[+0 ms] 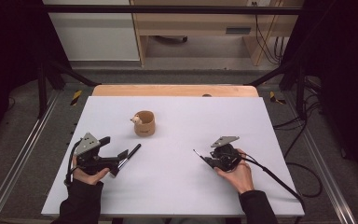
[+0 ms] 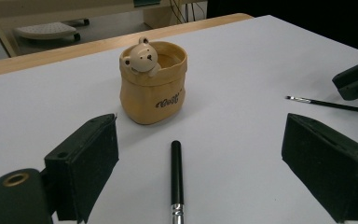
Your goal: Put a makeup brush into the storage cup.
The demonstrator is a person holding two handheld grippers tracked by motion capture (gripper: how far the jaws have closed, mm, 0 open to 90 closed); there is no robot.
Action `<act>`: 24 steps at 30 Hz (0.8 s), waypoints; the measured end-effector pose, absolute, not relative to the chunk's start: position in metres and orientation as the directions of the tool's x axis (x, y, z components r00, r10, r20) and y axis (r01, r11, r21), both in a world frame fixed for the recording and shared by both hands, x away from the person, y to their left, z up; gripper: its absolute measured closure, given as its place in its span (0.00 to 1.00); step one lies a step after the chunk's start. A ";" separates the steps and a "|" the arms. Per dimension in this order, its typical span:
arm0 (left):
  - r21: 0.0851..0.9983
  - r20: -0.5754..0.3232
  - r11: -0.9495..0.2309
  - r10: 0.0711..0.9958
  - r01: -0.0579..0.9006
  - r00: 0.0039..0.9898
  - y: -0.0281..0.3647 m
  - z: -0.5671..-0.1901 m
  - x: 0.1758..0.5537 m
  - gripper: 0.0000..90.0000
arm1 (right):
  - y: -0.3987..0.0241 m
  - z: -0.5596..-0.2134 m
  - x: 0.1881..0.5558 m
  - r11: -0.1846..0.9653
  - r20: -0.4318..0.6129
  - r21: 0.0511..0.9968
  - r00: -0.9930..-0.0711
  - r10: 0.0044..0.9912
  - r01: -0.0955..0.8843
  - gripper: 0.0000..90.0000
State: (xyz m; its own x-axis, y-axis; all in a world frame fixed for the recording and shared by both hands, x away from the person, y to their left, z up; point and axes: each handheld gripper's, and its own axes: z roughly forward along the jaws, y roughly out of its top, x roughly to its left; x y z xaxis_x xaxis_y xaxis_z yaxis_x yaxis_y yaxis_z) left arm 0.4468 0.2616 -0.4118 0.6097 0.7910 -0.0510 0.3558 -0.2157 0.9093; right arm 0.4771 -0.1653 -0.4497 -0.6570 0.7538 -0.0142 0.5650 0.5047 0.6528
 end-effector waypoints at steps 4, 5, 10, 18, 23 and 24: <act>0.910 -0.055 -0.211 0.792 0.357 0.608 0.262 -0.412 0.447 0.11 | -0.170 -0.441 0.478 0.494 0.000 0.663 -0.660 0.751 0.562 0.66; 0.910 -0.054 -0.211 0.792 0.356 0.608 0.263 -0.411 0.447 0.11 | -0.170 -0.438 0.479 0.487 0.010 0.661 -0.656 0.755 0.571 0.65; 0.910 -0.053 -0.212 0.791 0.355 0.609 0.264 -0.410 0.446 0.11 | -0.166 -0.426 0.484 0.556 -0.037 0.615 -0.683 0.729 0.560 0.60; 0.908 -0.052 -0.216 0.791 0.358 0.610 0.264 -0.411 0.447 0.11 | -0.152 -0.419 0.494 0.611 -0.041 0.525 -0.700 0.713 0.592 0.58; 0.908 -0.052 -0.218 0.790 0.359 0.611 0.264 -0.411 0.447 0.11 | -0.148 -0.423 0.500 0.633 -0.037 0.471 -0.703 0.710 0.614 0.59; 0.907 -0.051 -0.219 0.790 0.359 0.611 0.264 -0.411 0.447 0.11 | -0.148 -0.424 0.501 0.633 -0.031 0.465 -0.703 0.710 0.619 0.60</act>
